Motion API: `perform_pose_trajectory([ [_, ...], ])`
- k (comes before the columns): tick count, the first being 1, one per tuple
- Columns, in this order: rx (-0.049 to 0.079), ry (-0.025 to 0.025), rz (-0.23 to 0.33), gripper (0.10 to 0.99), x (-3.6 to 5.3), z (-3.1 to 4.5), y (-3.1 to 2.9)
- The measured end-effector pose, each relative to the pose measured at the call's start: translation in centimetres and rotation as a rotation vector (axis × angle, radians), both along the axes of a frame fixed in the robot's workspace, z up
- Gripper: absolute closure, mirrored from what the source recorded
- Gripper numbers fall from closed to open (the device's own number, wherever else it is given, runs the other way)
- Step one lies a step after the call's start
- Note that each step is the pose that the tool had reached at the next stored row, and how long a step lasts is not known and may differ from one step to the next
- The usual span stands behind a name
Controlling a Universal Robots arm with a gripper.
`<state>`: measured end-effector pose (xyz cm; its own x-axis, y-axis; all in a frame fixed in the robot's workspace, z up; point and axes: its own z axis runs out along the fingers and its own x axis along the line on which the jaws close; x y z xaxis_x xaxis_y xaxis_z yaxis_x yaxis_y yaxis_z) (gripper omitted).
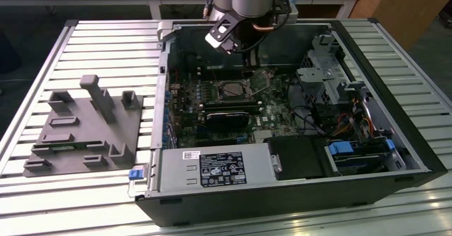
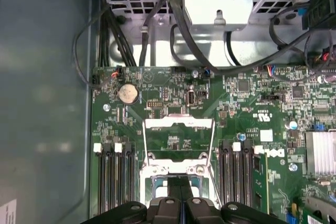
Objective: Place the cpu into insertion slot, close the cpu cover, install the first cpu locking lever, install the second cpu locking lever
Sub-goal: 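Close the cpu cover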
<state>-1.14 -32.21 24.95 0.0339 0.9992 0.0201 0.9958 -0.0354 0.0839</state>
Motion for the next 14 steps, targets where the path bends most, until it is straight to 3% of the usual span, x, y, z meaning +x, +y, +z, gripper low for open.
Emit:
perform_pose_trajectory([
  [14,0.0,0.0,0.0,0.98,1.67,0.0,0.0],
])
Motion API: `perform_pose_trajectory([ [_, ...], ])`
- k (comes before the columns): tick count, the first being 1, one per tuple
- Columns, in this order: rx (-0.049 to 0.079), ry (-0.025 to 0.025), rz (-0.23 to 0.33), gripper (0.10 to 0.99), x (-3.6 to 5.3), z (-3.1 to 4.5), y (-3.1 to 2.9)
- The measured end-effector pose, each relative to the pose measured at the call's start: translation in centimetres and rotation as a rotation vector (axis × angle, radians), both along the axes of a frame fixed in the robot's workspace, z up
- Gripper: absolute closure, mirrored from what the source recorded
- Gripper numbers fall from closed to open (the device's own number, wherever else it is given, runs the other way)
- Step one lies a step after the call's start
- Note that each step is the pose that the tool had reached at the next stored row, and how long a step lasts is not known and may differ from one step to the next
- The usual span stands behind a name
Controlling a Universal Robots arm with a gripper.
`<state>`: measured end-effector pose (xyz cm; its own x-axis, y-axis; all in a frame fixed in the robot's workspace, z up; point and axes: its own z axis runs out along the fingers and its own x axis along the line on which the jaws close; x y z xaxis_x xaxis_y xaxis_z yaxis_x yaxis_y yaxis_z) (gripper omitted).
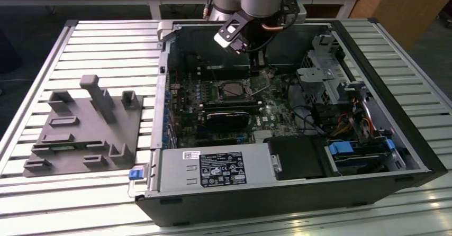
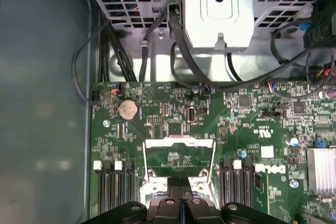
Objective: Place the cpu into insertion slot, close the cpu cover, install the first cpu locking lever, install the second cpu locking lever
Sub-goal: 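Close the cpu cover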
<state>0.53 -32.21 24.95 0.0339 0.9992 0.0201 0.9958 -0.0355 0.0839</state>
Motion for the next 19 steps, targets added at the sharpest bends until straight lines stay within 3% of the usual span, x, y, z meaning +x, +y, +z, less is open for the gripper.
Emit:
perform_pose_trajectory([
  [19,0.0,0.0,0.0,0.98,2.96,0.0,0.0],
])
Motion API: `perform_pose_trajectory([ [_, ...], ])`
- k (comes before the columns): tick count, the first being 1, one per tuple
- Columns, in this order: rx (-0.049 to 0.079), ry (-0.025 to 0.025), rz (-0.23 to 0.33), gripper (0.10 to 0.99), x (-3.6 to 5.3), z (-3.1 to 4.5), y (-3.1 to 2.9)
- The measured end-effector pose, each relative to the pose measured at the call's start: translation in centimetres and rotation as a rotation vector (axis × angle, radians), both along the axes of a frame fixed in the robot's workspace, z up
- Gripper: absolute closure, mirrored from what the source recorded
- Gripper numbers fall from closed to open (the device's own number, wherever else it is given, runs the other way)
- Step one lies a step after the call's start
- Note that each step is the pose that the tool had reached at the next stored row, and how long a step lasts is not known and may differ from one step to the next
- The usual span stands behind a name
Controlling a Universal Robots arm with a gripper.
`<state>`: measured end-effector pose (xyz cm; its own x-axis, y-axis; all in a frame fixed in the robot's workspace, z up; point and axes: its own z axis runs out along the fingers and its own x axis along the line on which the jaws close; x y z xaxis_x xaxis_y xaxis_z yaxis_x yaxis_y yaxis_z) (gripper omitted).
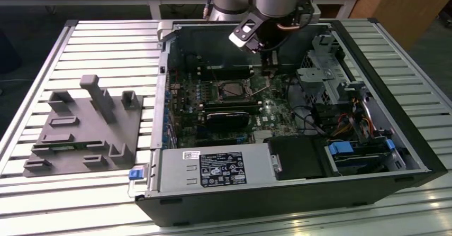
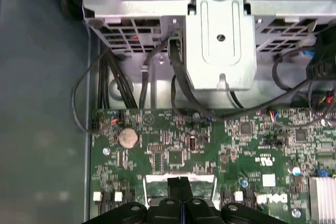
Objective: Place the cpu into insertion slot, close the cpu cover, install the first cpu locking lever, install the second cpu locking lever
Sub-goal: 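Close the cpu cover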
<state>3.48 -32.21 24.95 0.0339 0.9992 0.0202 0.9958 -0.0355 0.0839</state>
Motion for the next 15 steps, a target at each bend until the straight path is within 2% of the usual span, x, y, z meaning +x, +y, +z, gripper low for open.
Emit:
perform_pose_trajectory([
  [15,0.0,0.0,0.0,0.98,2.76,-0.04,0.01],
])
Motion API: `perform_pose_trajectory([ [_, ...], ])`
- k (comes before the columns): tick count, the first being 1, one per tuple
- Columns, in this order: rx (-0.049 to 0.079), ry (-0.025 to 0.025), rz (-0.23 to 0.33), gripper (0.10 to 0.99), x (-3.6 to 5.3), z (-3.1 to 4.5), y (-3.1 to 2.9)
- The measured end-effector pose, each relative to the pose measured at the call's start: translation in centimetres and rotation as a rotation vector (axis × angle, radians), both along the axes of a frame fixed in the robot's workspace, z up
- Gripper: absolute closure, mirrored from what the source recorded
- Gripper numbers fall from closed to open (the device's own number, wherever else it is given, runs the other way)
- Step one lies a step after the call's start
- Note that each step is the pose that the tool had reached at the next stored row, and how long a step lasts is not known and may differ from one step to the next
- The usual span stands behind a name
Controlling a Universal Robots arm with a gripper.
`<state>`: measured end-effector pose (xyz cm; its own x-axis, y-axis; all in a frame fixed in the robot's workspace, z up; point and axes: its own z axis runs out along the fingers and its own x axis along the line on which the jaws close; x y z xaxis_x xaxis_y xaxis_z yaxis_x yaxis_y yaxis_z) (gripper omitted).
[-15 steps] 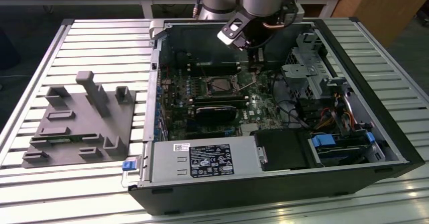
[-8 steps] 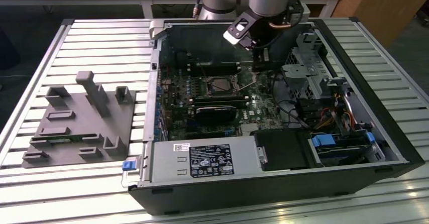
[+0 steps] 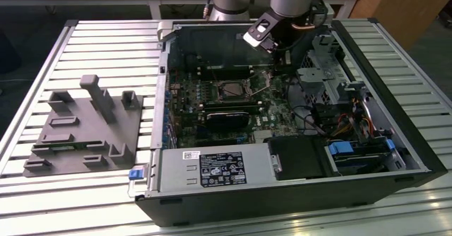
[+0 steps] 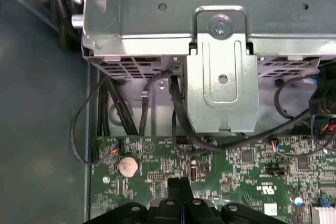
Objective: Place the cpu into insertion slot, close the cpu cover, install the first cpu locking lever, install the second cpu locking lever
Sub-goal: 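Close the cpu cover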
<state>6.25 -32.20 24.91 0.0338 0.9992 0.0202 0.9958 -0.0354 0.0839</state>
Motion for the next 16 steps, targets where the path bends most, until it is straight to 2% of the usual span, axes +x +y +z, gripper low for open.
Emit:
perform_pose_trajectory([
  [13,0.0,0.0001,0.0,0.98,0.28,-1.78,-0.01],
  [16,0.0,0.0,0.0,0.98,0.3,-1.92,-0.01],
])
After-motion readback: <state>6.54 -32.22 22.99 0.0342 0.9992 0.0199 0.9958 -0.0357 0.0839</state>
